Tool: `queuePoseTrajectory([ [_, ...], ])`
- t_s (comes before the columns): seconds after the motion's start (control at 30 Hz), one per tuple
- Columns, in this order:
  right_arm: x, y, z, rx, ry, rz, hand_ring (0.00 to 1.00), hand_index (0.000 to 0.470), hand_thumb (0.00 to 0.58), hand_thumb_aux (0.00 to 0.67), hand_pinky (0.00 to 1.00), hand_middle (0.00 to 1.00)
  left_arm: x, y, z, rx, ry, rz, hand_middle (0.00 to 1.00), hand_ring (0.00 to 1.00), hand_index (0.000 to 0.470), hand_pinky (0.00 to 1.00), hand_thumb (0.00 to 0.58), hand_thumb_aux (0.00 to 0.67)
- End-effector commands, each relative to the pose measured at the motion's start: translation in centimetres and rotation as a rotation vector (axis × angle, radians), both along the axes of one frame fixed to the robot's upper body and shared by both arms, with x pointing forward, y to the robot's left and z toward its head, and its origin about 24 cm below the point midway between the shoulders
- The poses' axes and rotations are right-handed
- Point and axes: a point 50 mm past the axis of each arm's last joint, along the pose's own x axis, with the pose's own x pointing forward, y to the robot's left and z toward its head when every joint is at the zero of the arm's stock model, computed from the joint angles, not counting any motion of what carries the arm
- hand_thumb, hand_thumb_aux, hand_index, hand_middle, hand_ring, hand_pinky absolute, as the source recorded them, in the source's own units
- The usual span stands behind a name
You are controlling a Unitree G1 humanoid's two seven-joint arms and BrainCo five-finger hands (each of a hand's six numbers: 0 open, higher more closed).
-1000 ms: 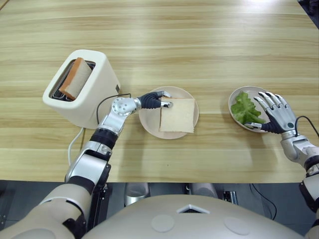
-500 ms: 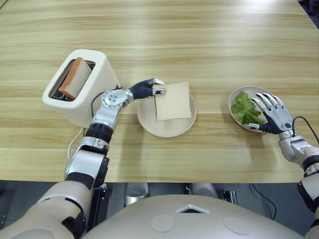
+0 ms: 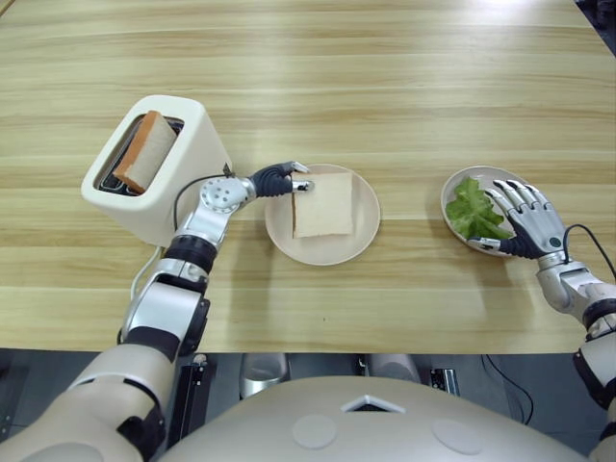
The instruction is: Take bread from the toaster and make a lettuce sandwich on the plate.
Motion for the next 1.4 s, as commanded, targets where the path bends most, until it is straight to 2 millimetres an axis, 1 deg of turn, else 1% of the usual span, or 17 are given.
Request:
queuePoseTrajectory([
  [0.03,0.1,0.2,-0.2,0.004,0.015,0.0,0.0,0.0,0.0,0.0,0.0,0.0,-0.1,0.1,-0.6,0.063,-0.004,-0.004,1.0,1.0,0.46,1.0,0.58,0.67],
  [0.07,0.1,0.2,-0.2,0.004,0.016,-0.001,0.0,0.0,0.0,0.0,0.0,0.0,-0.1,0.1,-0.7,0.073,-0.009,-0.005,1.0,1.0,0.46,1.0,0.58,0.67],
  [0.1,0.1,0.2,-0.2,0.004,0.016,-0.004,0.0,0.0,0.0,0.0,0.0,0.0,-0.1,0.0,-0.8,0.078,-0.012,-0.004,1.0,1.0,0.413,1.0,0.574,0.602],
  [0.13,0.1,0.2,-0.3,0.003,0.017,-0.006,0.0,0.0,0.0,0.0,0.0,0.0,-0.1,0.0,-0.9,0.084,-0.019,0.001,1.0,1.0,0.294,1.0,0.505,0.428],
  [0.17,0.1,0.2,-0.3,0.002,0.018,-0.008,0.0,0.0,0.0,0.0,0.0,0.0,0.0,0.0,-0.9,0.094,-0.031,0.008,1.0,1.0,0.294,1.0,0.505,0.428],
  [0.2,0.1,0.2,-0.3,0.002,0.019,-0.009,0.0,0.0,0.0,0.0,0.0,0.0,0.0,0.1,-0.9,0.102,-0.043,0.017,1.0,1.0,0.0,1.0,0.0,0.0],
  [0.37,0.1,-0.2,-0.1,-0.004,0.027,-0.028,0.0,0.0,0.0,0.0,0.0,0.0,1.1,0.3,0.3,0.154,-0.178,0.096,1.0,1.0,0.0,1.0,0.0,0.0],
  [0.4,0.1,-0.2,-0.2,-0.005,0.032,-0.034,0.0,0.054,0.128,0.079,0.0,0.0,1.4,0.5,0.7,0.169,-0.221,0.127,1.0,1.0,0.0,1.0,0.0,0.0],
  [0.43,0.1,-0.2,-0.2,-0.004,0.038,-0.038,0.0,0.17,0.349,0.247,0.0,0.0,1.8,0.8,1.2,0.169,-0.261,0.17,1.0,1.0,0.0,1.0,0.0,0.0],
  [0.47,0.2,-0.2,-0.2,-0.002,0.043,-0.042,0.0,0.17,0.349,0.247,0.0,0.0,2.2,1.0,1.8,0.165,-0.298,0.21,1.0,1.0,0.0,1.0,0.0,0.0],
  [0.5,0.2,-0.2,-0.3,0.0,0.05,-0.046,0.0,0.229,0.434,0.334,0.0,0.0,2.5,1.3,2.3,0.176,-0.346,0.252,1.0,1.0,0.0,1.0,0.0,0.0],
  [0.67,0.4,-0.1,-0.9,0.021,0.132,-0.1,0.0,0.265,0.476,0.386,0.0,0.0,3.6,2.9,4.5,0.33,-0.602,0.386,1.0,1.0,0.0,1.0,0.0,0.0],
  [0.8,0.1,-0.1,-1.8,0.026,0.219,-0.134,0.0,0.289,0.5,0.42,0.0,0.0,3.7,3.2,5.5,0.351,-0.712,0.412,1.0,1.0,0.0,1.0,0.0,0.0],
  [1.1,0.5,0.4,-1.7,0.039,0.2,-0.106,0.0,0.321,0.527,0.468,0.0,0.0,3.2,3.2,5.5,0.328,-0.735,0.407,1.0,1.0,0.0,1.0,0.0,0.0],
  [1.17,0.8,0.5,-1.2,0.039,0.155,-0.088,0.0,0.354,0.549,0.515,0.0,0.0,3.0,3.4,5.7,0.313,-0.749,0.417,1.0,1.0,0.0,1.0,0.0,0.0],
  [1.23,1.0,0.5,-0.6,0.04,0.11,-0.077,0.0,0.46,0.58,0.67,0.0,0.0,2.7,3.5,6.1,0.297,-0.774,0.421,1.0,1.0,0.0,1.0,0.0,0.0],
  [1.4,1.6,0.6,0.6,0.05,0.003,-0.046,0.0,0.46,0.58,0.67,0.0,0.0,1.4,3.9,7.8,0.232,-0.846,0.435,1.0,1.0,0.0,1.0,0.0,0.0],
])
